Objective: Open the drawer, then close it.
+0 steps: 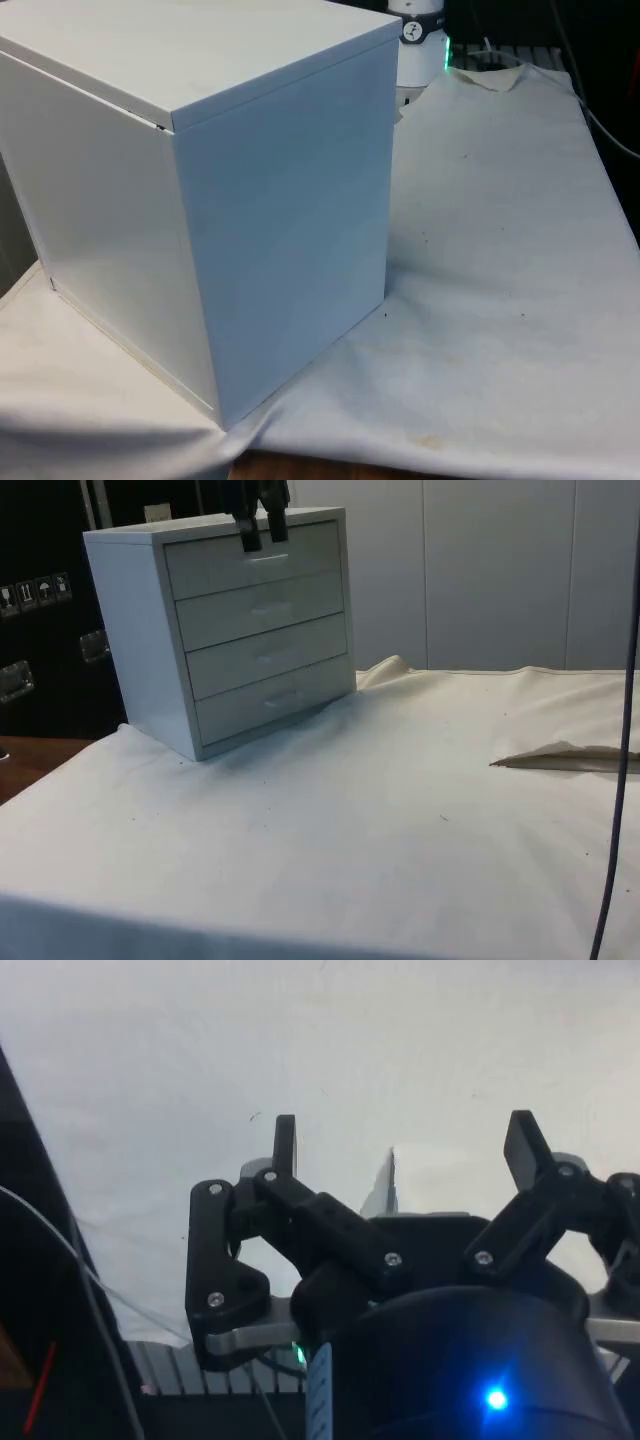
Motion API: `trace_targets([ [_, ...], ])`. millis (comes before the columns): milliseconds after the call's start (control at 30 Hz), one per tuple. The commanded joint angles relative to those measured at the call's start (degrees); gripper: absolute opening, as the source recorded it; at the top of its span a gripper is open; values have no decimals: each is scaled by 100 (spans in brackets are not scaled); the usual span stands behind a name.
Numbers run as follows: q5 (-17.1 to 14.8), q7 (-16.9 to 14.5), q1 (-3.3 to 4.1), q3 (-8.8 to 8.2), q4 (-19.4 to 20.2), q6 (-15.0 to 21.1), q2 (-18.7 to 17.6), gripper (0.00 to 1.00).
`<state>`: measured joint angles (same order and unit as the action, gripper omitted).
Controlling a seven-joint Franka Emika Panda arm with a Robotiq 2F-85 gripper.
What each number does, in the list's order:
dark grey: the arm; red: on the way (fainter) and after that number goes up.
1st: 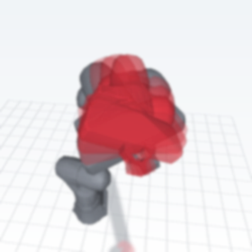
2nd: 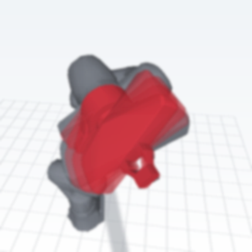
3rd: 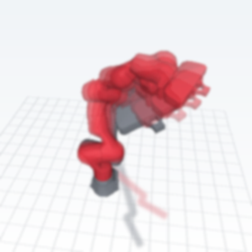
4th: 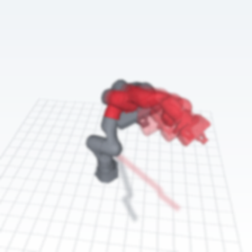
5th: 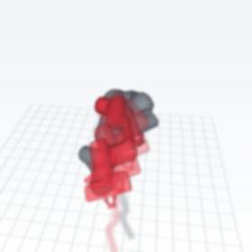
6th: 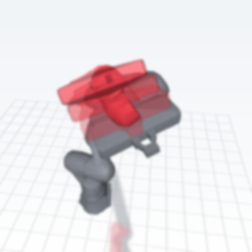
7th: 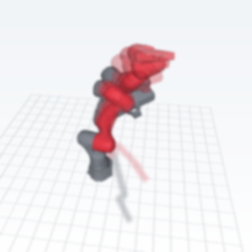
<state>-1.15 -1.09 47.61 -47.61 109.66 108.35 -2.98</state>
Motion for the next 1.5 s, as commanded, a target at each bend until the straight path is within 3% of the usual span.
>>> trace_targets([
  [0, 29, 23, 6, 11, 40, 46, 11, 100],
  [33, 155, 132, 40, 29, 143, 201, 97, 100],
  [233, 447, 327, 52, 132, 413, 424, 229, 100],
  [267, 286, 218, 23, 120, 309, 315, 120, 100],
  [300, 498, 355, 57, 149, 441, 435, 241, 100],
  [500, 905, 498, 57, 241, 590, 384, 384, 100],
  [533, 779, 424, 46, 229, 539, 338, 321, 100],
  [633, 1157, 567, 57, 298, 676, 321, 487, 100],
  [800, 1495, 676, 52, 384, 796, 246, 607, 100],
  [833, 1409, 619, 46, 372, 773, 229, 584, 100],
  [1100, 1891, 825, 57, 498, 928, 189, 693, 100],
  [1133, 1799, 762, 46, 487, 905, 183, 647, 100],
  [1167, 2000, 871, 57, 533, 968, 166, 722, 100],
  [1467, 2452, 1049, 52, 670, 1129, 52, 848, 100],
])
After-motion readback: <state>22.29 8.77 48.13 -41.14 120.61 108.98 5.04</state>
